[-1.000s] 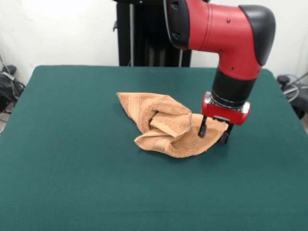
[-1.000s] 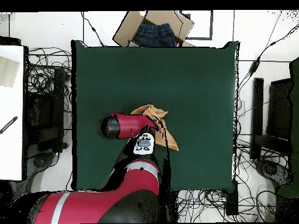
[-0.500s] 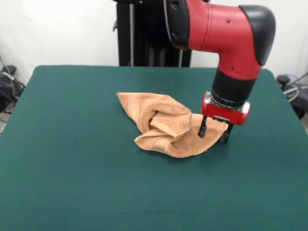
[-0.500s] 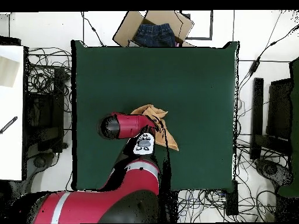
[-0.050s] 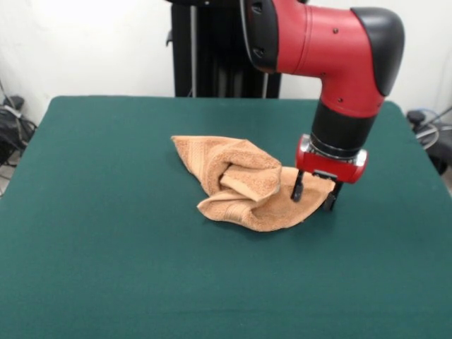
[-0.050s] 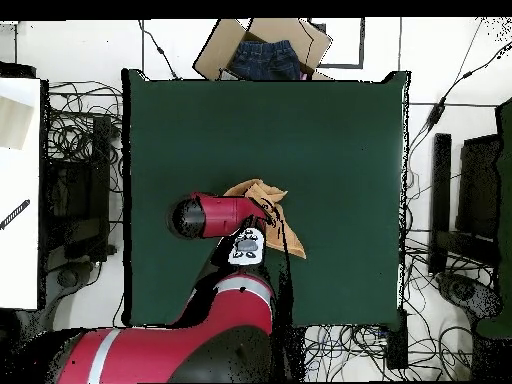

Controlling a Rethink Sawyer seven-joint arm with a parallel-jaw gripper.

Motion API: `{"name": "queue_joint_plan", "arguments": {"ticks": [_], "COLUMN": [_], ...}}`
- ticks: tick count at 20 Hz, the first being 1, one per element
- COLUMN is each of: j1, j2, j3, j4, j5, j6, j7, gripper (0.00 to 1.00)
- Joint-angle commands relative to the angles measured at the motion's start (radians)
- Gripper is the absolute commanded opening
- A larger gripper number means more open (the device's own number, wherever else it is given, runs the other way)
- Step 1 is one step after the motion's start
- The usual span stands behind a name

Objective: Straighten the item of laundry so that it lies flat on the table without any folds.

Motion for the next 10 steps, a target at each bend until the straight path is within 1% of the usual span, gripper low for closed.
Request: {"name": "queue_joint_plan", "arguments": {"ticks": [1,10], "j1": [-0.016,-0.016], "j2": [0.063,0.061], "j3": [0.044,0.04], "j4": [-0.002,-0.004], "j5": [0.033,0.029], "j6": [-0.04,-0.033], "j7": [0.159,0.154], "gripper": [1.0,1.0]}}
